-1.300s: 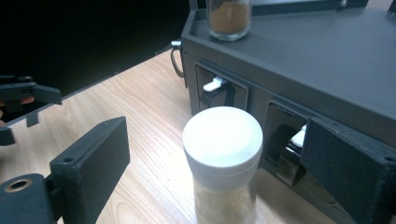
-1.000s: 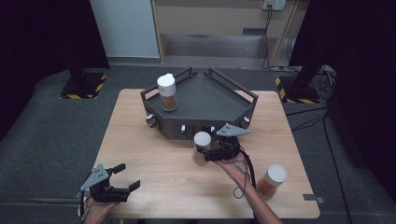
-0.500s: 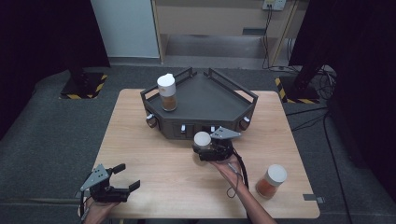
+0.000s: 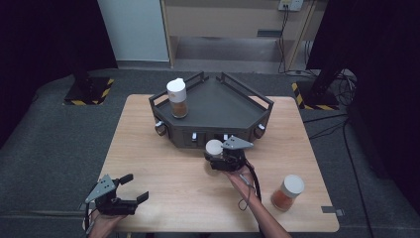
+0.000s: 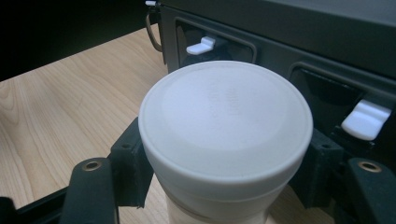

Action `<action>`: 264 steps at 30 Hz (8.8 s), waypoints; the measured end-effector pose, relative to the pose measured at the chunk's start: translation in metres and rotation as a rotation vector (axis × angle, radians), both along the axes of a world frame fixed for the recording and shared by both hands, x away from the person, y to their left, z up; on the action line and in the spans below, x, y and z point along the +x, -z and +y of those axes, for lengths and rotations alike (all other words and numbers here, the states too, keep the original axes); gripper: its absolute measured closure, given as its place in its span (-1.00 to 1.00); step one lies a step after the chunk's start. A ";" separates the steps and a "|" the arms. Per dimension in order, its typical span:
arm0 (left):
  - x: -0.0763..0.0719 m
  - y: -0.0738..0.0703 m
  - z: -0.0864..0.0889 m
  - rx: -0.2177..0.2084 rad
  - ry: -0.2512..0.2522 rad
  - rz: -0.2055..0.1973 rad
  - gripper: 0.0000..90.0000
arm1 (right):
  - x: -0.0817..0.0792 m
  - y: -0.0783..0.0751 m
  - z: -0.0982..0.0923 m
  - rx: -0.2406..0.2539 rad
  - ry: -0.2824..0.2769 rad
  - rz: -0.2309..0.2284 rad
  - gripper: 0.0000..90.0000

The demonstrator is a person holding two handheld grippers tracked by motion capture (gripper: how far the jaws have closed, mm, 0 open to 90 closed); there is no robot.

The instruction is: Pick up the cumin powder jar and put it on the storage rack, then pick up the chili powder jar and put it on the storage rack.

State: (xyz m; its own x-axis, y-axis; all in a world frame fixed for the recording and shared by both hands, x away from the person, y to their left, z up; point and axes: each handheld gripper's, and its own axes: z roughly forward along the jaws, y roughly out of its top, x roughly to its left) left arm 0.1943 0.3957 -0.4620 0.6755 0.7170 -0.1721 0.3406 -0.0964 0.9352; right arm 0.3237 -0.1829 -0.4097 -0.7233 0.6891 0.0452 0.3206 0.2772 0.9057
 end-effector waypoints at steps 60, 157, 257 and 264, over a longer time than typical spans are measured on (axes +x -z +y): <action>0.001 -0.001 -0.001 0.006 0.008 0.006 -0.94 | 0.070 -0.186 0.032 -0.026 0.027 0.005 -0.25; 0.002 -0.002 -0.002 0.023 0.010 0.007 -0.94 | -0.023 -0.191 -0.114 0.031 0.082 -0.139 -0.77; 0.000 0.000 -0.001 0.008 0.010 -0.007 -0.94 | -0.166 -0.057 -0.210 0.105 0.202 -0.121 -0.80; 0.001 0.000 -0.001 0.011 0.010 -0.007 -0.94 | -0.163 -0.055 -0.204 0.071 0.191 -0.081 -0.79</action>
State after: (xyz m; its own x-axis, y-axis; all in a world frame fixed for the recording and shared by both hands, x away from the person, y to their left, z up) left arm 0.1949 0.3945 -0.4621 0.6836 0.7122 -0.1596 0.3335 -0.1104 0.9363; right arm 0.1603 -0.3871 -0.3551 -0.5828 0.8114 0.0450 0.2863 0.1531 0.9458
